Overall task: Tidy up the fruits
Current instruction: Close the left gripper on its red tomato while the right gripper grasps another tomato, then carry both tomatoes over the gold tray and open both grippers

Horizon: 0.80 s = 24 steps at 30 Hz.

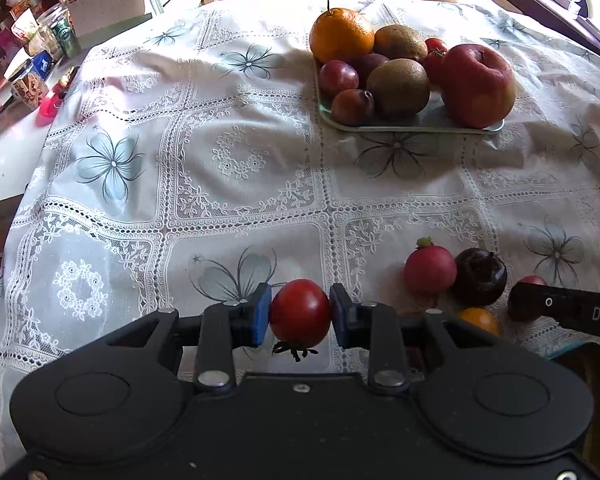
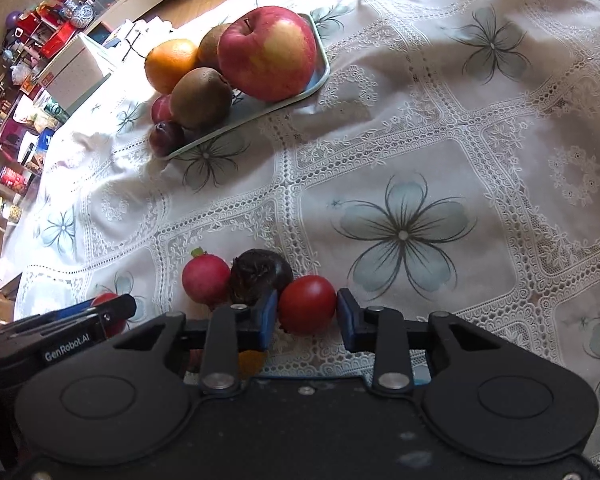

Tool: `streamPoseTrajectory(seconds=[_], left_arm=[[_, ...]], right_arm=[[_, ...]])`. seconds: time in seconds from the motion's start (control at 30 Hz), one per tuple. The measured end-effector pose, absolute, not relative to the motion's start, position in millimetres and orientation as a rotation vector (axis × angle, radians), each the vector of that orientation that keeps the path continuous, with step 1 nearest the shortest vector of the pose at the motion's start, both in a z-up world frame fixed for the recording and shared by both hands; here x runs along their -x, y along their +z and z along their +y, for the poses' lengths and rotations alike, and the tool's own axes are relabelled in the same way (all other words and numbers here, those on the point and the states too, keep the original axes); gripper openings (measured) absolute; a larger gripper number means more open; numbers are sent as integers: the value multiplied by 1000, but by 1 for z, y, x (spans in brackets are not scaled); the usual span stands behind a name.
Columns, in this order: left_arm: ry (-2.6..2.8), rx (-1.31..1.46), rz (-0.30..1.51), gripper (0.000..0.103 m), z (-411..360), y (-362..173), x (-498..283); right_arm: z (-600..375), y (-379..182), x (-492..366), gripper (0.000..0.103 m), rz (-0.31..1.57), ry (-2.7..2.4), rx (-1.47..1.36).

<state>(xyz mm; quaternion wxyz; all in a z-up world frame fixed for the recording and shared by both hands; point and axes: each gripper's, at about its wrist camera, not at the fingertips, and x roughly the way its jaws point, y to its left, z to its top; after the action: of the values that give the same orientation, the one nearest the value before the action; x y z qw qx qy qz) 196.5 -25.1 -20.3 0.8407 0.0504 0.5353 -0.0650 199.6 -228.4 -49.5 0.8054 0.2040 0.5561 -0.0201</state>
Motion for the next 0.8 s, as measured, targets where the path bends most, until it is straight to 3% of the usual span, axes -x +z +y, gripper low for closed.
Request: streamPoseTrajectory(seconds=[0.47, 0.8], left_arm=[[-226, -91, 1032, 40, -24, 34, -106], [-204, -10, 1053, 40, -12, 15, -47]], right_arm=[[-229, 33, -110, 34, 1022, 89, -394], [-229, 8, -26, 34, 1098, 113, -339]])
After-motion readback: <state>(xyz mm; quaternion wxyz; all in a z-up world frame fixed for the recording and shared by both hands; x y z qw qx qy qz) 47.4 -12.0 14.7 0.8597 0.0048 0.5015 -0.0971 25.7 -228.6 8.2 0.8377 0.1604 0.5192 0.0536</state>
